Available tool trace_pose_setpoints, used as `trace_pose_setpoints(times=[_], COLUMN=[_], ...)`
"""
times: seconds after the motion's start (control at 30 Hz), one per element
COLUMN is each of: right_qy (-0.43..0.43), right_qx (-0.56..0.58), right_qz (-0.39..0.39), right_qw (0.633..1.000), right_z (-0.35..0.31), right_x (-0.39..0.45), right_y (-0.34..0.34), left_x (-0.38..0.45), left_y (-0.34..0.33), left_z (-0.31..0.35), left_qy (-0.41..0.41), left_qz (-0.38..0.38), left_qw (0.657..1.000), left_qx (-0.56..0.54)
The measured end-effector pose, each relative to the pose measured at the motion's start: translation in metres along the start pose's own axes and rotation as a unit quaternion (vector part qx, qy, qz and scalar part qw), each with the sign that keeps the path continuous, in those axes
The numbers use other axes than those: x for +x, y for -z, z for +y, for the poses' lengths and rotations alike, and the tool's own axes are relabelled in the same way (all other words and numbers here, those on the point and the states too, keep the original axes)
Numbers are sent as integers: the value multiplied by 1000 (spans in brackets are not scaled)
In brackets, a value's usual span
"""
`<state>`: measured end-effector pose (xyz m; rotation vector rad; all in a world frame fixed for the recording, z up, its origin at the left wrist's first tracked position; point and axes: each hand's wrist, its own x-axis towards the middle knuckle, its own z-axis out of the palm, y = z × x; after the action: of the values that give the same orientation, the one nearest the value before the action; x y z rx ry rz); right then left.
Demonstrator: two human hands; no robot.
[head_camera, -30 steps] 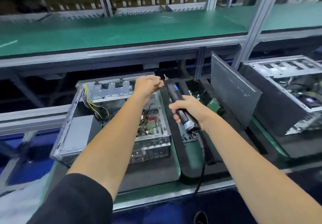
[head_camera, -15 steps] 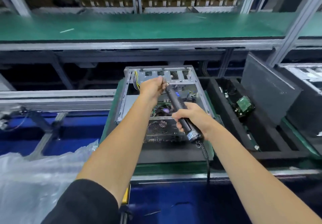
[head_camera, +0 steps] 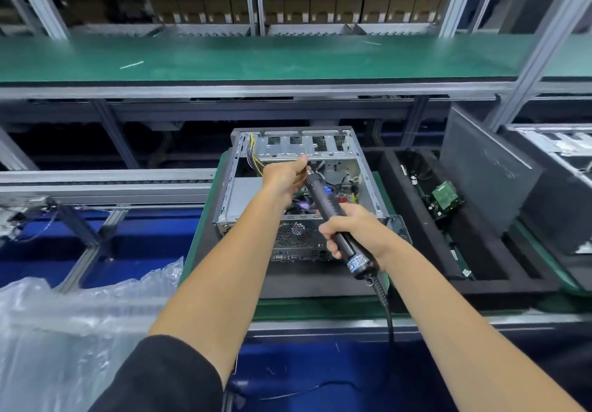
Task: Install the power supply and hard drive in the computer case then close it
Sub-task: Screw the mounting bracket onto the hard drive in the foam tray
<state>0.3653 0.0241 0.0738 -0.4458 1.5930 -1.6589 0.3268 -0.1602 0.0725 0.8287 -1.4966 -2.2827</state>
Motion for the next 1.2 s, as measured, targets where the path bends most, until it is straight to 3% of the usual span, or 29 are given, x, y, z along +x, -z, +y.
trace_pose_setpoints(times=[0.3, 0.47, 0.63, 0.83, 1.2], right_qy=[-10, -13, -16, -10, -17], right_qx=[-15, -9, -23, -39, -41], right_qz=[-10, -18, -23, 2, 18], right_qw=[1000, 1000, 999, 999, 999], right_z=[9, 12, 14, 20, 15], right_x=[-4, -4, -7, -7, -10], right_y=[-1, -2, -1, -5, 2], left_x=[-3, -4, -11, -20, -13], left_y=[10, 13, 8, -8, -5], left_z=[-2, -7, -8, -9, -16], left_qy=[30, 29, 48, 46, 44], left_qz=[-9, 12, -26, 19, -17], left_qw=[997, 999, 999, 987, 996], left_qx=[66, 23, -3, -151, -77])
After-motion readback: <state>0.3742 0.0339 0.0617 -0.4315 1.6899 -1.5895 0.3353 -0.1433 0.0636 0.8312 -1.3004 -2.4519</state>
